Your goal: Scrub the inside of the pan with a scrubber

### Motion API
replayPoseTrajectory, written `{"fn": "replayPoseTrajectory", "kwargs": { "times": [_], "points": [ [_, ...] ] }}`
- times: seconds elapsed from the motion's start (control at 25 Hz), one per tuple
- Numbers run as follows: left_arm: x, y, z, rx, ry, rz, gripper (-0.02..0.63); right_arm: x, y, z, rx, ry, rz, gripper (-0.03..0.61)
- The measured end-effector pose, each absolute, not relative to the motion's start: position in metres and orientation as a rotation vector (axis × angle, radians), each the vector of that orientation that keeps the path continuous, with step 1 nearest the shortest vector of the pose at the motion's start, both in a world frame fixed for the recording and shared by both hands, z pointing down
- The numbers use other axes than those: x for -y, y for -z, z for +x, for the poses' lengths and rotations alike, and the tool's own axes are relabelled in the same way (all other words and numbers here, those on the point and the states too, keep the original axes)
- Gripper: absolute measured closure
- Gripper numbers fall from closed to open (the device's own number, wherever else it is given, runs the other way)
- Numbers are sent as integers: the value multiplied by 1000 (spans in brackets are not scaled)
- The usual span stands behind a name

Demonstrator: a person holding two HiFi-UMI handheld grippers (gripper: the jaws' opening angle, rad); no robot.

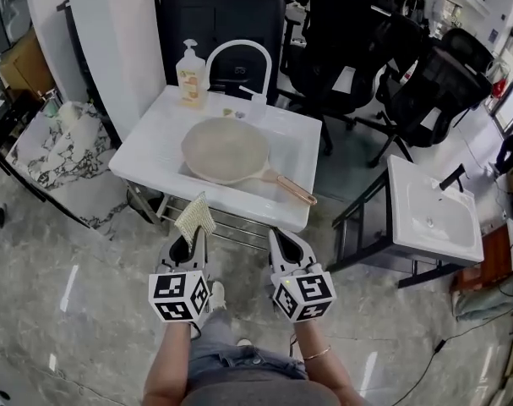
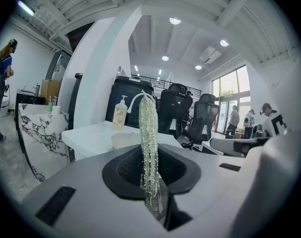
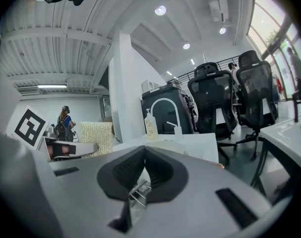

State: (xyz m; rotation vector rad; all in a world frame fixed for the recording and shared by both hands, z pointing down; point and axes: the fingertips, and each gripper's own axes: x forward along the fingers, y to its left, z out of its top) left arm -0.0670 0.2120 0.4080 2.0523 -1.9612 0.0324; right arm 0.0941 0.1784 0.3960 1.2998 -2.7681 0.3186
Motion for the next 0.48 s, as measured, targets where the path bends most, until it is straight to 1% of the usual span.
{"fn": "replayPoseTrajectory", "kwargs": {
  "times": [0.48],
  "points": [
    [-95,-404,-128,1876,-72,2107,548,-66,-386,26,2733,-332,1368,568]
  ]
}}
